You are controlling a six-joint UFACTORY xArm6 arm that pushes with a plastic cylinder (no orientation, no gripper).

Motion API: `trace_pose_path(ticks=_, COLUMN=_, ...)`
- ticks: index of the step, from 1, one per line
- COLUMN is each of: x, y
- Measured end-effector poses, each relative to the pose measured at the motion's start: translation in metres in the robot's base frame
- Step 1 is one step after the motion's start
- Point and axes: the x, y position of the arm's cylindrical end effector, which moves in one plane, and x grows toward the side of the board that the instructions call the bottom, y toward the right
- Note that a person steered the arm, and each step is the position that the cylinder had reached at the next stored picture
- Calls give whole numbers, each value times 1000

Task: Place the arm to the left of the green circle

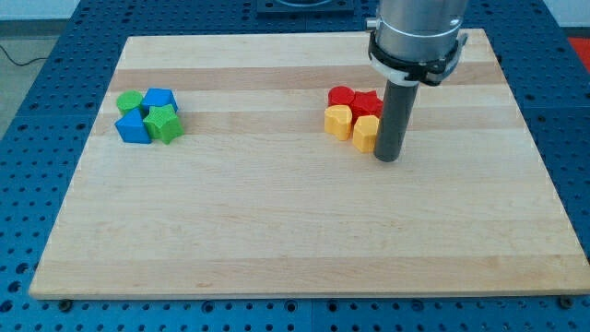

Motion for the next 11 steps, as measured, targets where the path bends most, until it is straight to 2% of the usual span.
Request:
trace_pose_path(ticks=1, x=3, y=-1)
trace_pose_path(ticks=2, x=26, y=-4)
trace_pose_path(ticks=3, x=31, y=-35)
trace_pose_path(ticks=4, x=53, y=-121)
trace_pose_path(ticks=5, x=52, y=-240)
trace_pose_path(ticks=6, x=28, y=-352)
trace_pose_path(ticks=7, x=-1, y=-405)
trace_pose_path(ticks=8, x=-7, y=-405)
trace_pose_path(ticks=9, x=-55, y=-405)
trace_pose_path(ticks=10, x=-79, y=-384)
trace_pose_path(ticks=11, x=-79, y=-323)
